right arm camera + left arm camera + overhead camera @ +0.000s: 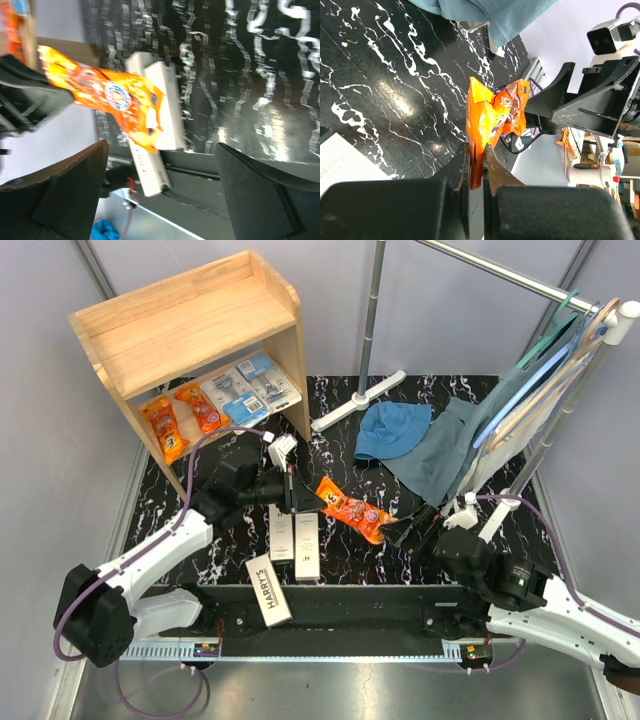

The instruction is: Place and organize the shaving razors onto the shelf

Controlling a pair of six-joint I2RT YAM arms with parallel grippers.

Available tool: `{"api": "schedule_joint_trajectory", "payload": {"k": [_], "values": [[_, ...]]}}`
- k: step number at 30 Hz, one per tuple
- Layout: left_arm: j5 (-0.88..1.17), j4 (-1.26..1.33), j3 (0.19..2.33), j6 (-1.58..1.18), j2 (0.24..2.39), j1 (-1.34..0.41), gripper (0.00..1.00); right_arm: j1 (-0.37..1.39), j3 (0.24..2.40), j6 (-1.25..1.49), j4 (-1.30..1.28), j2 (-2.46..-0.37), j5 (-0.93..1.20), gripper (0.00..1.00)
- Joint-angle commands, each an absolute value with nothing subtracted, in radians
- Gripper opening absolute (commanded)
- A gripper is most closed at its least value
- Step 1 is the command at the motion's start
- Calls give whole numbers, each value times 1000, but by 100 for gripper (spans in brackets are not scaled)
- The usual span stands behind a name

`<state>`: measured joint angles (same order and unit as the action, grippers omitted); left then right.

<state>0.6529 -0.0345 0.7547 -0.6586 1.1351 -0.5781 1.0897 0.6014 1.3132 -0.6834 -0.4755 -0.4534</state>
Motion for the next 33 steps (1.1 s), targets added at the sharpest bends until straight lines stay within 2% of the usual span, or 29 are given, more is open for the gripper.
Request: {"api": "schedule_joint_trajectory", "payload": {"k": [1,9,16,29,33], "values": [[686,-32,727,-664,1071,-569,0,1085,580,1299,-511,-443,-445,96],[716,29,693,-712,1042,-558,0,1085,517,1307,-359,-497,-387,94],[752,87,660,-758,1022,-548,0,1085,479,1313,-281,-523,-382,84],[805,115,621,-779,986,-548,0,1085,431,1315,-183,-532,-396,58],[813,117,612,-784,986,-549,0,1085,420,1312,-172,-514,-402,46]]}}
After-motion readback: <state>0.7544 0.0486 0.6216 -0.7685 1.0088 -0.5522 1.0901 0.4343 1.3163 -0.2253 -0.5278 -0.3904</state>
